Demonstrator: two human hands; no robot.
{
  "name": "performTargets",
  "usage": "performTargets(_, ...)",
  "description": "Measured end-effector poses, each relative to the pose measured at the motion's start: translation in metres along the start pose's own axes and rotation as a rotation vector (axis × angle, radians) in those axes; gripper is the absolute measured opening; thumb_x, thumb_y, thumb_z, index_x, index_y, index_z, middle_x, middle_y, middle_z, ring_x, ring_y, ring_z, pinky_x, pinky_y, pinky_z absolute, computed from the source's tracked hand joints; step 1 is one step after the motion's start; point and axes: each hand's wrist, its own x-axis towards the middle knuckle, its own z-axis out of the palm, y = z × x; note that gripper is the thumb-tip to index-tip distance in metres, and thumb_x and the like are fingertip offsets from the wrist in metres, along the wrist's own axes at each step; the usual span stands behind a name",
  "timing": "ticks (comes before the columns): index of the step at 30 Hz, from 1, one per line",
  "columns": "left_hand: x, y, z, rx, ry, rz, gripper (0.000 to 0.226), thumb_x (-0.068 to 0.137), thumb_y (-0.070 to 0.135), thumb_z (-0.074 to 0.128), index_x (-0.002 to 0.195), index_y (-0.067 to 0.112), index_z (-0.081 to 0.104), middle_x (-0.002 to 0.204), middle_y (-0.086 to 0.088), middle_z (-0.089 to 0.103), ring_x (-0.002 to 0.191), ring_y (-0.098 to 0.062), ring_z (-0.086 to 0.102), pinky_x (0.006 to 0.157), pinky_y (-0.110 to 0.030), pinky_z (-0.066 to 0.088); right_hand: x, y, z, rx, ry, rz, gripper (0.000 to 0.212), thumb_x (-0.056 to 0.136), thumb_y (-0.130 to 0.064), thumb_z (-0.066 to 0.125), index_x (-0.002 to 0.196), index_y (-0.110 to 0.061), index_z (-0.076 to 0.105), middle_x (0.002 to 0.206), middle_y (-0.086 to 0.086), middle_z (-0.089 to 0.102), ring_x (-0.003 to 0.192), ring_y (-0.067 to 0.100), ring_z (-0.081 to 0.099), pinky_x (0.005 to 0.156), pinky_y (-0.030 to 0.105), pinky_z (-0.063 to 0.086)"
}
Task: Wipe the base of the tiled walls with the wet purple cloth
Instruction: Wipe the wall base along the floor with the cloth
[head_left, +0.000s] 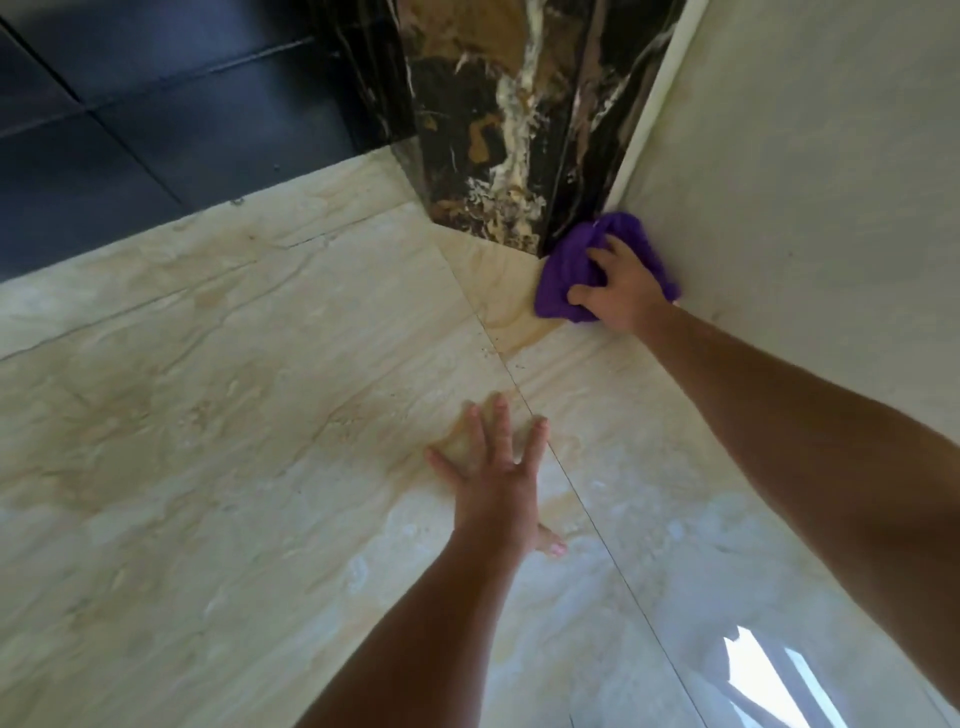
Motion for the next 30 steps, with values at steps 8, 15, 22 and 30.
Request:
performTargets(8, 0.000, 0.006, -0.009, 0.005, 0.008, -0.011, 0.146, 0.050, 0.066, 0.084, 0.151, 0.038, -0.019, 0.153, -0.013, -0.044, 0.140, -0.040, -0.039, 0.098, -0.087, -0.004, -0.006, -0.085, 0.052, -0.301, -0.179, -0.285, 0.077, 0.094, -0.056, 0.048, 0.158, -0.028, 0.015, 0.168, 0.004, -0.002, 0.154, 0.027, 0.000, 0.123, 0.044, 0.005)
performTargets(15, 0.002, 0.002, -0.005, 0.062, 0.008, -0.009, 0.137, 0.052, 0.072, 0.079, 0.151, 0.028, -0.004, 0.151, -0.018, -0.046, 0.139, -0.045, -0.039, 0.097, -0.088, 0.001, 0.037, -0.164, 0.071, -0.386, -0.307, -0.379, 0.077, 0.093, -0.058, 0.045, 0.158, -0.032, 0.014, 0.168, 0.004, -0.005, 0.154, 0.027, -0.002, 0.122, 0.048, 0.006)
performTargets(22, 0.002, 0.004, -0.008, 0.083, -0.018, -0.019, 0.143, 0.052, 0.075, 0.076, 0.151, 0.033, -0.017, 0.151, -0.018, -0.046, 0.140, -0.045, -0.039, 0.097, -0.088, 0.002, 0.024, -0.140, 0.065, -0.413, -0.202, -0.394, 0.070, 0.092, -0.060, 0.035, 0.156, -0.035, 0.022, 0.168, 0.000, 0.004, 0.153, 0.024, 0.006, 0.121, 0.048, 0.007)
performTargets(30, 0.000, 0.005, -0.011, 0.025, -0.024, -0.016, 0.144, 0.053, 0.070, 0.079, 0.151, 0.038, -0.021, 0.154, -0.014, -0.044, 0.141, -0.042, -0.037, 0.099, -0.087, 0.006, -0.046, -0.004, 0.036, -0.389, 0.069, -0.200, 0.068, 0.095, -0.064, 0.026, 0.153, -0.030, 0.029, 0.166, 0.006, 0.017, 0.152, 0.027, 0.013, 0.123, 0.047, 0.010)
